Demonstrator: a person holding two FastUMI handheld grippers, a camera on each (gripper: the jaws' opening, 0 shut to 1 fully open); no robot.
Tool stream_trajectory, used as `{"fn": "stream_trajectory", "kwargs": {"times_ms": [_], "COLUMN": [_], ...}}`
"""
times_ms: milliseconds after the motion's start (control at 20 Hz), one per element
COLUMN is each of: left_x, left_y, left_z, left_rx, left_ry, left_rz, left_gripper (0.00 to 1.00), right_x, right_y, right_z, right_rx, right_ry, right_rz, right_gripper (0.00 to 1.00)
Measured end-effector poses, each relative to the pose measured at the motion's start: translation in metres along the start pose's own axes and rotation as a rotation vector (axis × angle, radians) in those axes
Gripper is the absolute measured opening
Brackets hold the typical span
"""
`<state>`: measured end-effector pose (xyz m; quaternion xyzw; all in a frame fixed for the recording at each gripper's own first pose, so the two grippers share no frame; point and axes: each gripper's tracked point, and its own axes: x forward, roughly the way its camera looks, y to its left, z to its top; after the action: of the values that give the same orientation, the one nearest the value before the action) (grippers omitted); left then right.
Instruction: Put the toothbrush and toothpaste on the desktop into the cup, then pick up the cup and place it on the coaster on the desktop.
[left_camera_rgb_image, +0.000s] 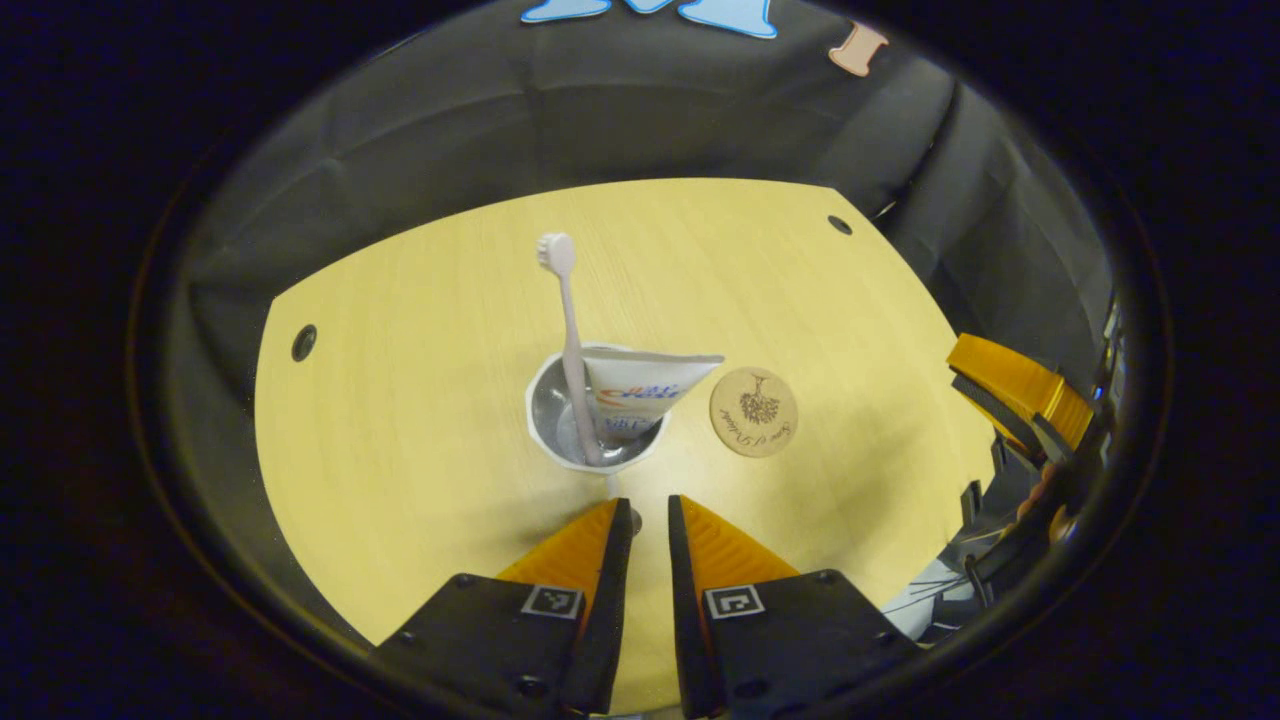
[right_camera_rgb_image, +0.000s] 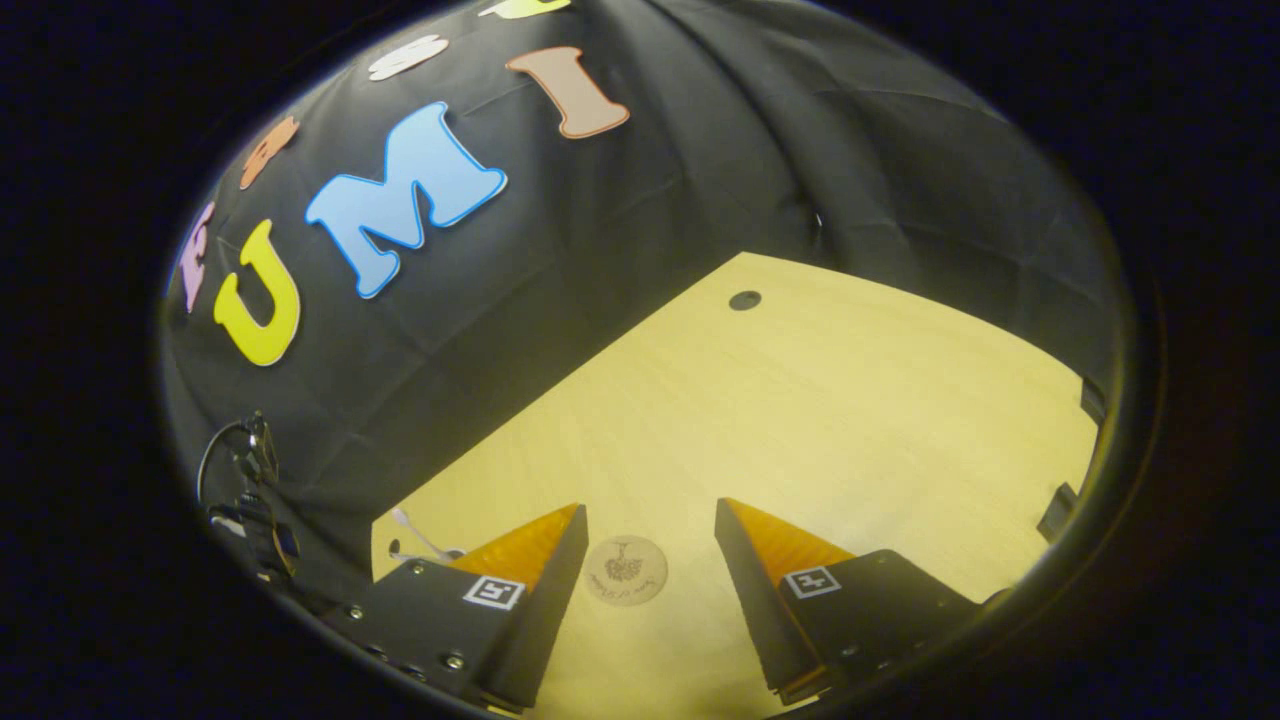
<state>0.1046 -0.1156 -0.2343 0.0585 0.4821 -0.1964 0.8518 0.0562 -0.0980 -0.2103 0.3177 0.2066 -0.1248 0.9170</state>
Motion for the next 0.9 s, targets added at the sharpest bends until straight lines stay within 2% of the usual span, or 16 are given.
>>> {"fn": "stream_trajectory", "kwargs": {"times_ms": [50, 200, 250, 300, 400, 500, 650, 850, 900], "left_x": [0.0, -0.001, -0.001, -0.001, -0.002, -0.002, 0.0, 0.016, 0.021], "left_y": [0.0, 0.002, 0.003, 0.004, 0.001, 0.008, 0.021, 0.021, 0.024], "left_z": [0.001, 0.004, 0.005, 0.006, 0.008, 0.009, 0.013, 0.003, 0.0], "left_rx": [0.005, -0.011, -0.019, -0.024, -0.029, -0.018, -0.023, -0.053, -0.062], "left_ry": [0.01, 0.034, 0.035, 0.035, 0.033, 0.037, 0.038, 0.09, 0.098], "left_rz": [0.005, 0.025, 0.026, 0.032, 0.014, 0.049, 0.099, 0.082, 0.077], "left_gripper": [0.3, 0.27, 0.33, 0.3, 0.31, 0.48, 0.49, 0.49, 0.43], "right_x": [0.001, 0.004, 0.005, 0.007, 0.007, 0.009, 0.012, 0.014, 0.014], "right_y": [-0.002, -0.01, -0.011, -0.014, -0.021, -0.026, -0.034, -0.045, -0.047], "right_z": [-0.001, -0.002, -0.003, -0.003, -0.004, -0.004, -0.006, -0.009, -0.009], "right_rx": [0.005, 0.026, 0.032, 0.038, 0.049, 0.066, 0.087, 0.105, 0.109], "right_ry": [0.006, 0.017, 0.019, 0.021, 0.026, 0.032, 0.043, 0.06, 0.063], "right_rz": [-0.003, -0.01, -0.01, -0.014, -0.024, -0.032, -0.046, -0.067, -0.071], "right_gripper": [0.79, 0.79, 0.79, 0.79, 0.79, 0.79, 0.79, 0.79, 0.79]}}
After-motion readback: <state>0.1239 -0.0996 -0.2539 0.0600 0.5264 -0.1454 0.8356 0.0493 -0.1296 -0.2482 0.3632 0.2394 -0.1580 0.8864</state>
